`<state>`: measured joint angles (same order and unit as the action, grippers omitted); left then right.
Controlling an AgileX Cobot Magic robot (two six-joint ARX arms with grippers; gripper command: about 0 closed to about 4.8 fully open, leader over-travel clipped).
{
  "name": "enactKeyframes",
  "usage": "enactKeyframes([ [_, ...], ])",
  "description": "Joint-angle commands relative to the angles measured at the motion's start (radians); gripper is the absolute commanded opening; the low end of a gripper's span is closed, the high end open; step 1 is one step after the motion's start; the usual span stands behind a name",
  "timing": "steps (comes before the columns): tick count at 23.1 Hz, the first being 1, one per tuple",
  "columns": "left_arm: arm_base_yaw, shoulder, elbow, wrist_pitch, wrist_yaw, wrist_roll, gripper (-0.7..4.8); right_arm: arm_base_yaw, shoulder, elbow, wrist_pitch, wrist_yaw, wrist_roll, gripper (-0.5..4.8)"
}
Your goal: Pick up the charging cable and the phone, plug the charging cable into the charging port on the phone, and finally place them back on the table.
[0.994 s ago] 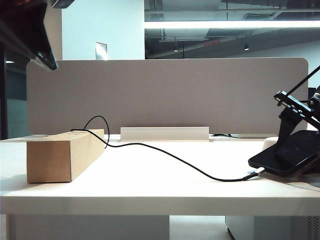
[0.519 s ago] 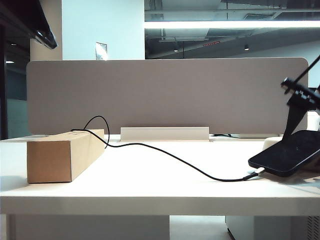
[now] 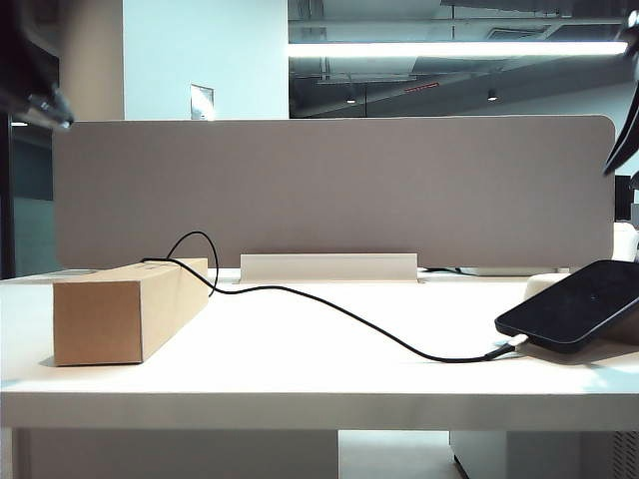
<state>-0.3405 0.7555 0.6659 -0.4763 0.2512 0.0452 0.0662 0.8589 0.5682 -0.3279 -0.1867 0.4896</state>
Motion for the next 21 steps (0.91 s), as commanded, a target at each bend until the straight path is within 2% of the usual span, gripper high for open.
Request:
enactKeyframes([
  [1,-0.001,-0.103,-0.121,0.149,-0.042,-0.130,-0.06,0.009,-0.176,-0.078,0.024,0.009,-0.010,1.96],
  [4,-0.002,-0.202,-0.241,0.206,-0.075,-0.177,-0.06,0.022,-0.390,-0.179,0.026,0.009,-0.026,0.93],
  [9,-0.002,-0.319,-0.383,0.254,-0.076,-0.185,-0.06,0.022,-0.706,-0.309,0.033,0.006,-0.026,-0.06],
  [11,-0.002,-0.396,-0.451,0.254,-0.110,-0.192,-0.06,0.022,-0.860,-0.365,0.048,0.008,-0.019,-0.06],
  [14,-0.001,-0.467,-0.499,0.265,-0.137,-0.202,-0.06,0.022,-0.834,-0.373,0.039,-0.030,-0.016,-0.06],
  [18,-0.002,-0.602,-0.549,0.278,-0.135,-0.202,-0.06,0.021,-0.822,-0.384,0.042,-0.023,-0.025,-0.06],
  [21,-0.002,-0.674,-0.562,0.271,-0.137,-0.194,-0.06,0.020,-0.829,-0.384,0.040,-0.017,-0.087,-0.06],
])
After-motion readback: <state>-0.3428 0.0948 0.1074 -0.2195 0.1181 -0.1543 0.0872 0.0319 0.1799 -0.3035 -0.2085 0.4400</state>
